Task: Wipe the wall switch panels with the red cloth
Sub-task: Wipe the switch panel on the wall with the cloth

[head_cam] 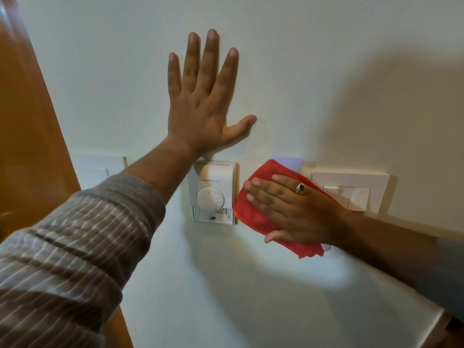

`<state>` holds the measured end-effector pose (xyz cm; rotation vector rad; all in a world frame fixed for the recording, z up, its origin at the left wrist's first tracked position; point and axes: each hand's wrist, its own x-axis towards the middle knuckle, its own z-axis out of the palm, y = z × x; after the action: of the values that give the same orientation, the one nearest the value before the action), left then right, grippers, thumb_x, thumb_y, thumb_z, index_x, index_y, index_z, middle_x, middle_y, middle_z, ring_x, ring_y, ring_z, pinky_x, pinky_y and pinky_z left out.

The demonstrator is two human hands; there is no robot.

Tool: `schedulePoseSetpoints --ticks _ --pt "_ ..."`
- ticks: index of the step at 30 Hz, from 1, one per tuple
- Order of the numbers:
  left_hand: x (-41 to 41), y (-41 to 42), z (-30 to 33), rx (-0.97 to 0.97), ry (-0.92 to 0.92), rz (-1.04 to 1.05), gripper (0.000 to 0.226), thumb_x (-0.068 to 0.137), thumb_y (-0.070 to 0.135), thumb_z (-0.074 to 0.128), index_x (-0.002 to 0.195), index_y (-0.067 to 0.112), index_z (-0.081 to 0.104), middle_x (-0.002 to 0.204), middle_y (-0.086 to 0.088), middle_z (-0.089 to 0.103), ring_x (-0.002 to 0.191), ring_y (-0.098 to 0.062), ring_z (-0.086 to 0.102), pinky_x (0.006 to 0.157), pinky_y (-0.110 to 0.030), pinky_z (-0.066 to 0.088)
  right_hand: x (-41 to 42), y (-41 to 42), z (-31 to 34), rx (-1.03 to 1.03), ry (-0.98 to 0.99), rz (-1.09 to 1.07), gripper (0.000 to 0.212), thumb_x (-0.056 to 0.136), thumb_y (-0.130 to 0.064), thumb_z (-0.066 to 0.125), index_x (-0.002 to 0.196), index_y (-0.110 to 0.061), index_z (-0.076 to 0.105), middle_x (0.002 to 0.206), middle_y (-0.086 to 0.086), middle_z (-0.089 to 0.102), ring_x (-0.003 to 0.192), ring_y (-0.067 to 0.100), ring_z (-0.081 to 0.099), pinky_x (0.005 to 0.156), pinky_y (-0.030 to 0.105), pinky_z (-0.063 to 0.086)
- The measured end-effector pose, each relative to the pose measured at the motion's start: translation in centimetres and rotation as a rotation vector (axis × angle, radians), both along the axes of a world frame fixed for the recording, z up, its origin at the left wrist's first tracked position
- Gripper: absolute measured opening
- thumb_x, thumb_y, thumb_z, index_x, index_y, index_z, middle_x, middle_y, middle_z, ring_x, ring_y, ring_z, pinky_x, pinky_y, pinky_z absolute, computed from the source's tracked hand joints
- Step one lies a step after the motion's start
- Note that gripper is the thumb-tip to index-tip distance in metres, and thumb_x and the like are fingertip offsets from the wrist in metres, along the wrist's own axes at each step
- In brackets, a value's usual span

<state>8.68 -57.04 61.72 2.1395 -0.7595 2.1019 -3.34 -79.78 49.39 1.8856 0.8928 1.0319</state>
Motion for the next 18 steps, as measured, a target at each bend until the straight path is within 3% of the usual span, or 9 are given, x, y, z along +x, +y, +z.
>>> schedulePoseSetpoints --ticks 5,12,18 --pt "0.0 0.0 -0.1 0.011 -0.005 -0.013 0.101 0.086 0.082 0.036 0.158 0.012 0.029 0.162 -0.029 0.03 0.15 -0.053 0.024 0.12 -0.069 0.013 -1.4 -3.5 -0.8 0.041 0.076 0.04 0.084 0.099 -0.065 0.041 0.157 -0.006 0.024 0.165 0.014 0.018 0.154 0.03 0.014 0.127 0.044 0.006" --pt "-0.8 0.1 -0.2 0.016 0.028 -0.021 0.1 0.087 0.081 0.035 0.159 0.011 0.027 0.163 -0.03 0.027 0.15 -0.054 0.023 0.12 -0.071 0.014 0.3 1.4 -1.2 -0.007 -0.002 -0.071 0.091 0.099 -0.071 0.024 0.157 0.0 0.019 0.163 0.021 0.018 0.152 0.038 0.014 0.126 0.048 0.007" --pt "-0.4 0.6 -0.1 0.041 0.024 -0.023 0.1 0.087 0.082 0.033 0.16 0.013 0.023 0.165 -0.027 0.026 0.151 -0.051 0.021 0.121 -0.068 0.013 -1.7 -3.9 -1.8 0.085 0.086 0.036 0.095 0.095 -0.071 0.043 0.16 -0.007 0.014 0.167 0.013 0.01 0.155 0.029 0.011 0.127 0.044 0.006"
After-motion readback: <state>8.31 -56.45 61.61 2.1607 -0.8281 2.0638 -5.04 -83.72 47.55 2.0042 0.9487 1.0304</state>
